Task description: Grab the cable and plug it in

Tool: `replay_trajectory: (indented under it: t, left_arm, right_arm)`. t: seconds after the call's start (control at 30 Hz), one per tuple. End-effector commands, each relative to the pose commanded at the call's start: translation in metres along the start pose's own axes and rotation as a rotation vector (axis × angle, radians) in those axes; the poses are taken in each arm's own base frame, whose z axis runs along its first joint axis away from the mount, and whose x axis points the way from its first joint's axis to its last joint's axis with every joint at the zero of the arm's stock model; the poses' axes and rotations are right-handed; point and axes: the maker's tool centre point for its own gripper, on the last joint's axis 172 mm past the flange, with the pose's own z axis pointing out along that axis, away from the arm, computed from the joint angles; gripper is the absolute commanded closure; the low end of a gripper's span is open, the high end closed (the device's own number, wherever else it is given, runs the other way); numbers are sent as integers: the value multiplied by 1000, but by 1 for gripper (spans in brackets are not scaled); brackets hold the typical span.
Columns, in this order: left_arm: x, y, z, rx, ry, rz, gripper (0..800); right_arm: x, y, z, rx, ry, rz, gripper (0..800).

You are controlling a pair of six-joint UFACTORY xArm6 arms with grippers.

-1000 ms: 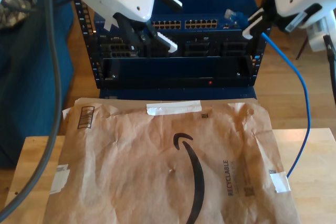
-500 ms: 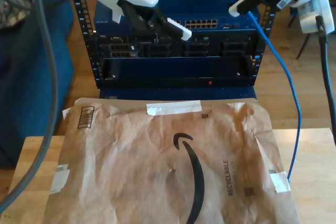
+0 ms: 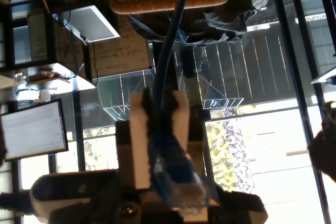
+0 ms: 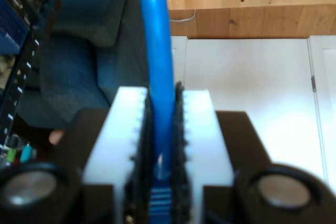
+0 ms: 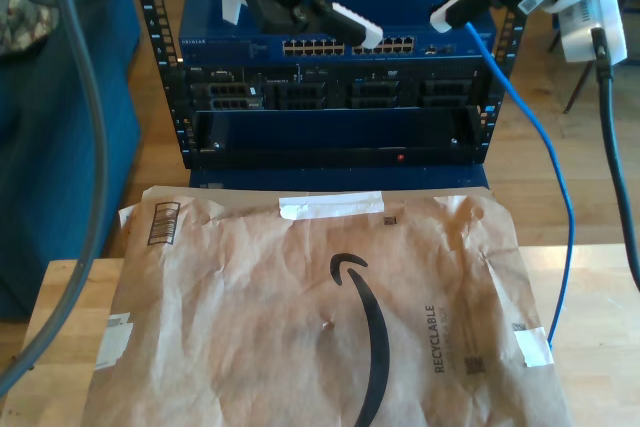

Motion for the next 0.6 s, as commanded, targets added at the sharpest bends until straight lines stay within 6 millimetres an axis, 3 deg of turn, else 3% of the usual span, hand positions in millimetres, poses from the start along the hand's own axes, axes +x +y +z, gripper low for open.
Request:
replay_trajectory:
  t: [0.47,0.6]
  left_arm:
    - [-9,7,-9,3,-32,0,6]
    - [-9,6,-9,9,-32,2,67]
  right_arm:
    - [-11,9,21,-54,2,-29,788]
    - [-10,7,22,-55,1,-26,788]
